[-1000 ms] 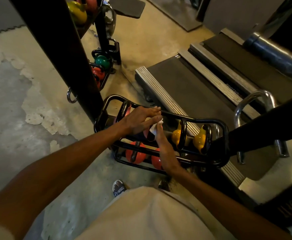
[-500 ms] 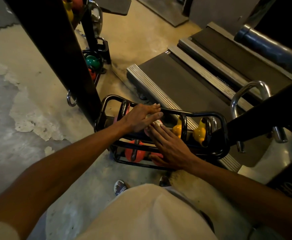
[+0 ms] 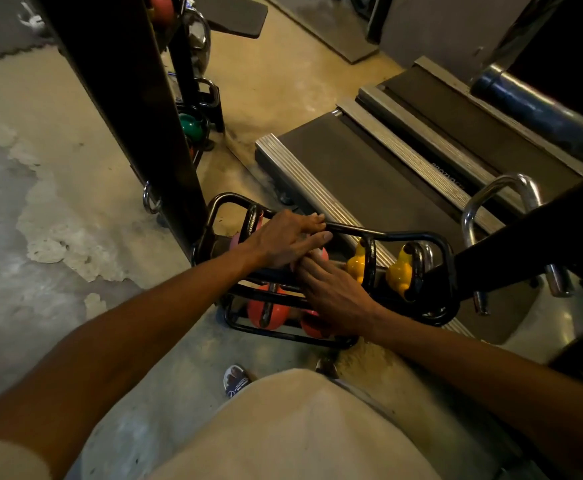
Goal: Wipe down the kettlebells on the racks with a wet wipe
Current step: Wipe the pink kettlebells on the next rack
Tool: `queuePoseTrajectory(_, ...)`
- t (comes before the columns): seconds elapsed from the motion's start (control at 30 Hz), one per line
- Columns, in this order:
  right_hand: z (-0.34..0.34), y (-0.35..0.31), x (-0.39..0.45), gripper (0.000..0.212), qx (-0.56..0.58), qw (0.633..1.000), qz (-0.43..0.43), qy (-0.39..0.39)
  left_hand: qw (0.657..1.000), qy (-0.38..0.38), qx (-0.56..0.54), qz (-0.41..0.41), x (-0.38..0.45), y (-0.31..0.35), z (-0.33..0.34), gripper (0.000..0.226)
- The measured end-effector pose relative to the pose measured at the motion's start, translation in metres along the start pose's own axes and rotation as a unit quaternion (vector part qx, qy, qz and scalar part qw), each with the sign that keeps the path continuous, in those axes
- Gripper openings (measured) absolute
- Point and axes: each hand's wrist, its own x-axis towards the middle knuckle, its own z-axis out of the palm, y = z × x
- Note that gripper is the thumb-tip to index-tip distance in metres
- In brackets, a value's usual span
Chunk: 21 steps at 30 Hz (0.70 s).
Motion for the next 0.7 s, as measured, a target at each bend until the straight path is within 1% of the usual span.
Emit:
queuePoseTrajectory(0.07, 0.005, -0.003, -0.008, 0.065, 0.009, 0.999, -0.043, 0.012, 1.000, -0.007, 0.006, -0.005, 0.000, 0.000, 0.000, 0.062)
queuePoseTrajectory(0.13, 0.007, 0.000, -0.015, 0.069, 0.013, 0.999, -0.032, 0.022, 1.000, -0.005, 0.010, -0.009, -0.002, 0.000, 0.001, 0.061)
queuePoseTrajectory(0.23, 0.008, 0.000, -0.020, 0.080, 0.027, 0.999, 0.037, 0.021, 1.000, 0.006, 0.005, -0.018, -0.004, 0.001, 0.002, 0.061)
queuePoseTrajectory(0.33, 0.009, -0.015, -0.023, 0.093, 0.113, 0.987, 0.108, 0.034, 0.999, 0.008, 0.002, -0.031, -0.006, -0.001, 0.006, 0.068)
queuePoseTrajectory(0.4, 0.009, -0.027, -0.020, 0.095, 0.204, 0.962, 0.164, 0.079, 0.999, 0.010, -0.003, -0.034, -0.007, -0.001, 0.009, 0.071)
queuePoseTrajectory(0.43, 0.008, -0.033, -0.016, 0.092, 0.262, 0.938, 0.195, 0.113, 0.999, 0.013, -0.006, -0.035, -0.008, -0.002, 0.010, 0.070)
queuePoseTrajectory(0.47, 0.004, -0.039, -0.011, 0.087, 0.330, 0.904, 0.229, 0.147, 0.999, 0.016, -0.010, -0.036, -0.008, -0.002, 0.011, 0.070)
queuePoseTrajectory(0.5, 0.001, -0.044, -0.006, 0.084, 0.402, 0.859, 0.265, 0.172, 0.999, 0.016, -0.014, -0.037, -0.008, -0.002, 0.011, 0.069)
queuePoseTrajectory(0.53, -0.006, -0.047, -0.001, 0.081, 0.478, 0.804, 0.299, 0.190, 0.999, 0.015, -0.014, -0.036, -0.008, -0.002, 0.011, 0.070)
queuePoseTrajectory(0.57, -0.014, -0.048, 0.005, 0.078, 0.554, 0.735, 0.334, 0.202, 0.999, 0.015, -0.013, -0.036, -0.008, -0.001, 0.012, 0.070)
queuePoseTrajectory(0.6, -0.019, -0.045, 0.010, 0.071, 0.626, 0.653, 0.366, 0.217, 0.999, 0.016, -0.011, -0.036, -0.008, -0.001, 0.012, 0.071)
queuePoseTrajectory(0.63, -0.023, -0.037, 0.015, 0.061, 0.684, 0.568, 0.395, 0.231, 0.999, 0.018, -0.009, -0.036, -0.008, 0.000, 0.012, 0.071)
queuePoseTrajectory(0.7, -0.026, -0.007, 0.021, 0.041, 0.781, 0.392, 0.434, 0.219, 0.999, 0.024, -0.007, -0.038, -0.008, 0.003, 0.011, 0.072)
